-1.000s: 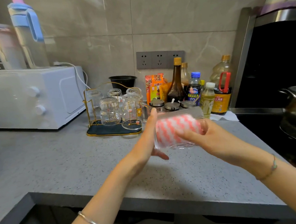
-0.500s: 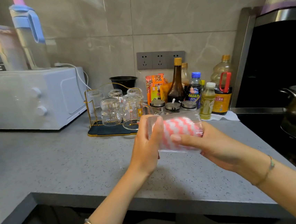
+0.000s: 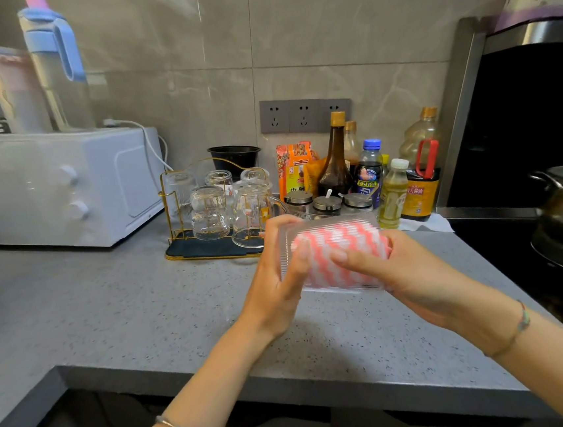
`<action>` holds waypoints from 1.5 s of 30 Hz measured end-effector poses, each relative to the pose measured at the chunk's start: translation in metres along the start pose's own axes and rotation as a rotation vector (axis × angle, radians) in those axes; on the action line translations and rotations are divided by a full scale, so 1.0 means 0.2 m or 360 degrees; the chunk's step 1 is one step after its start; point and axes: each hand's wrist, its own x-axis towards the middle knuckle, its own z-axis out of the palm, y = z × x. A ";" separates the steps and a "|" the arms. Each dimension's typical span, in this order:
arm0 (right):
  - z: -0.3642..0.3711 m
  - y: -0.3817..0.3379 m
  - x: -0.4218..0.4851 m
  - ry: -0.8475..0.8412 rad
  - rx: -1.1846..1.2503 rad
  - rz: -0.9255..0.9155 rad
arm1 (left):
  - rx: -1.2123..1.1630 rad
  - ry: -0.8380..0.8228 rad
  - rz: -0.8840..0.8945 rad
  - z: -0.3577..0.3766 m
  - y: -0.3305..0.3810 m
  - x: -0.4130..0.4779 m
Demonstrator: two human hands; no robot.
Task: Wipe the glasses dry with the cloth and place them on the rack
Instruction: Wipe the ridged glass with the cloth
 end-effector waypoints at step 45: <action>0.09 -0.04 -0.04 0.0310 -0.0562 -0.0150 | -0.0090 0.0207 -0.0535 0.05 0.10 0.02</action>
